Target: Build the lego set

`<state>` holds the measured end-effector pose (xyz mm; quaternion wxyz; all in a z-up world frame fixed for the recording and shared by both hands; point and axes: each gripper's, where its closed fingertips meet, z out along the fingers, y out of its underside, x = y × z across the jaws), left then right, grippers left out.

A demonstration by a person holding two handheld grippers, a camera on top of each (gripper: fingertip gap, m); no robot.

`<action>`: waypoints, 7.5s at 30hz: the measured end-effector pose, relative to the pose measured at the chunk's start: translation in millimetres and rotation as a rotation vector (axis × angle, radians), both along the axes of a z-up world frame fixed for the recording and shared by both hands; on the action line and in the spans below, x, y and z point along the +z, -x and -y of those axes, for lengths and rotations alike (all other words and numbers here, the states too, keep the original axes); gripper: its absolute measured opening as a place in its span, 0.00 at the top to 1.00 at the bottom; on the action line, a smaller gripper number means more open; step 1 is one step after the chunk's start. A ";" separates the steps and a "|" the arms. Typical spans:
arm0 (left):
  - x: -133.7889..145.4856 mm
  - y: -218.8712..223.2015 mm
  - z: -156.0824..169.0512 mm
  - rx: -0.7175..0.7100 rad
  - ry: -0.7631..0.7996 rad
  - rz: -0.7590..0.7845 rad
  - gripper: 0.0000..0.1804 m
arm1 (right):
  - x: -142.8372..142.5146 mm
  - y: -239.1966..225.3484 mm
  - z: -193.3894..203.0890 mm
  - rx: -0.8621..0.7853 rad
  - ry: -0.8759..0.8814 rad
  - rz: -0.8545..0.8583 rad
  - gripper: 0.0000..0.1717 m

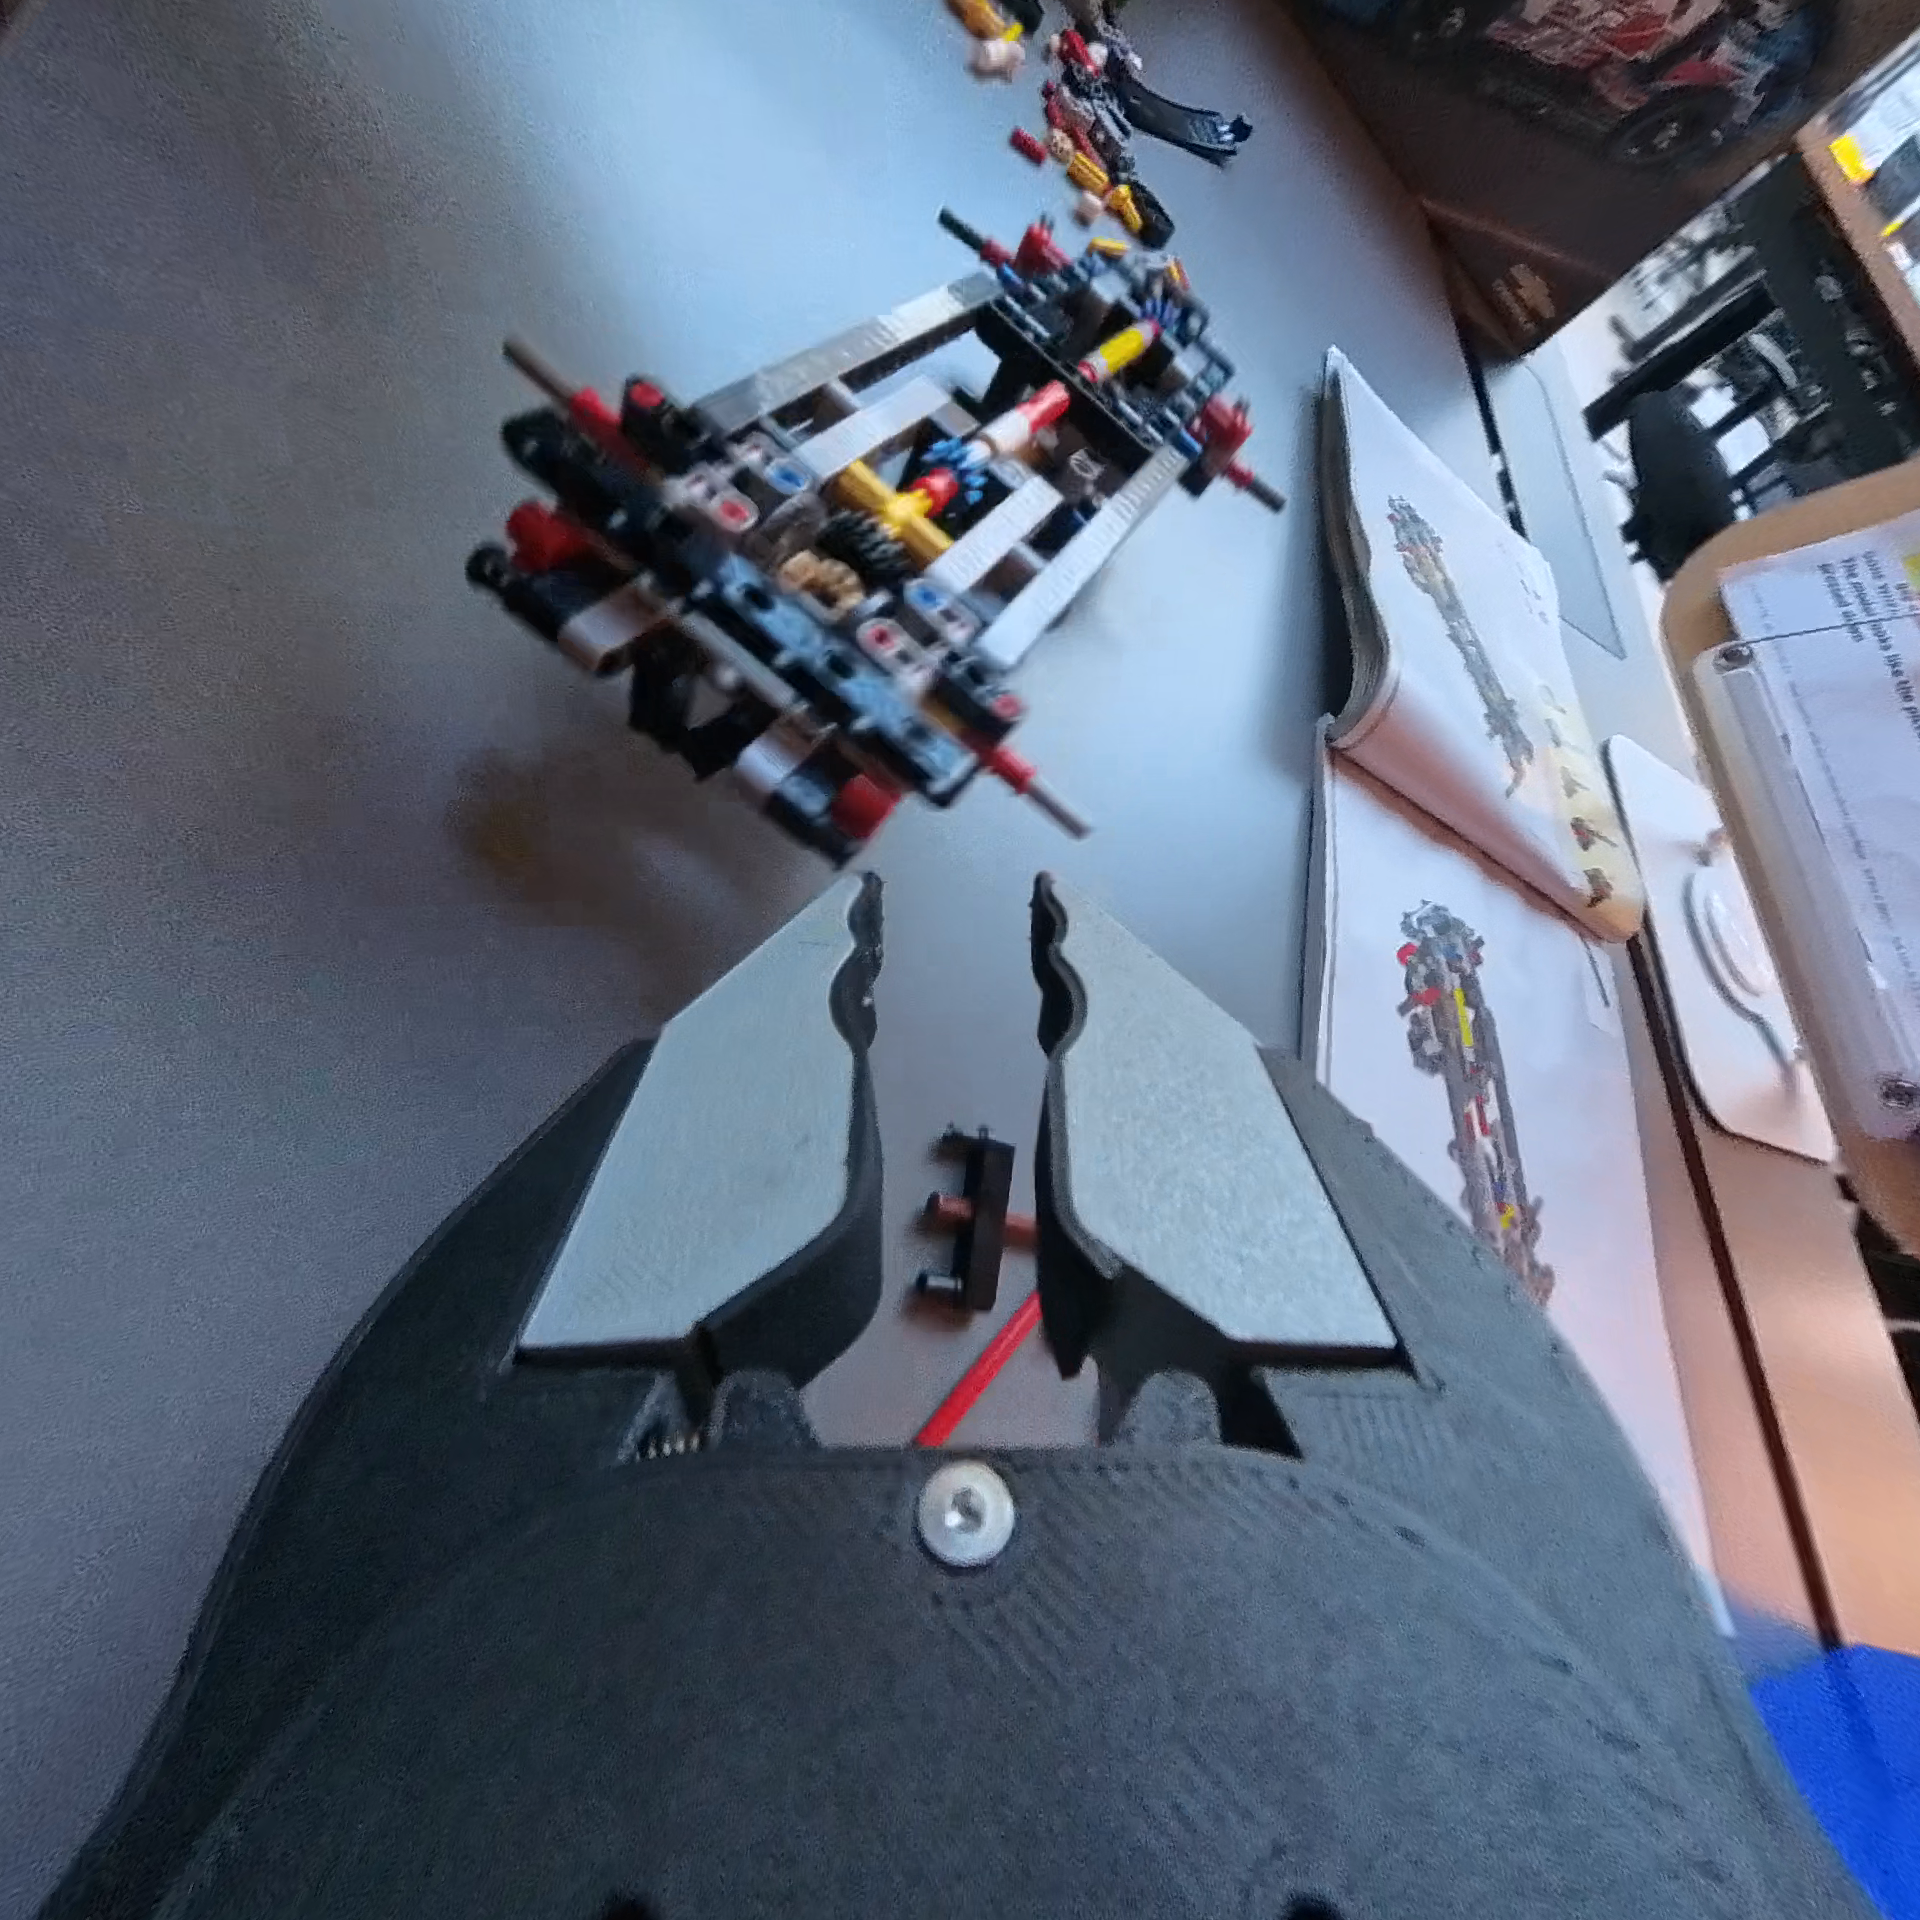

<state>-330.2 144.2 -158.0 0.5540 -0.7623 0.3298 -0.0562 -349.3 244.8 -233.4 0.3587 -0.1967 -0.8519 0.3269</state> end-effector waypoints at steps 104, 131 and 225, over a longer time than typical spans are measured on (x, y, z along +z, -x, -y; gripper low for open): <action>-33.4 215.9 -81.4 0.779 0.380 0.175 0.69 | 47.4 6.4 -165.9 -0.589 0.451 -0.196 0.78; -20.1 169.1 85.6 0.940 0.217 0.251 0.68 | 52.4 -24.0 -166.2 -0.821 0.368 -0.430 0.85; 10.1 273.8 -203.7 0.556 0.357 -0.006 1.00 | 13.1 28.6 -169.1 -0.741 0.407 -0.052 0.81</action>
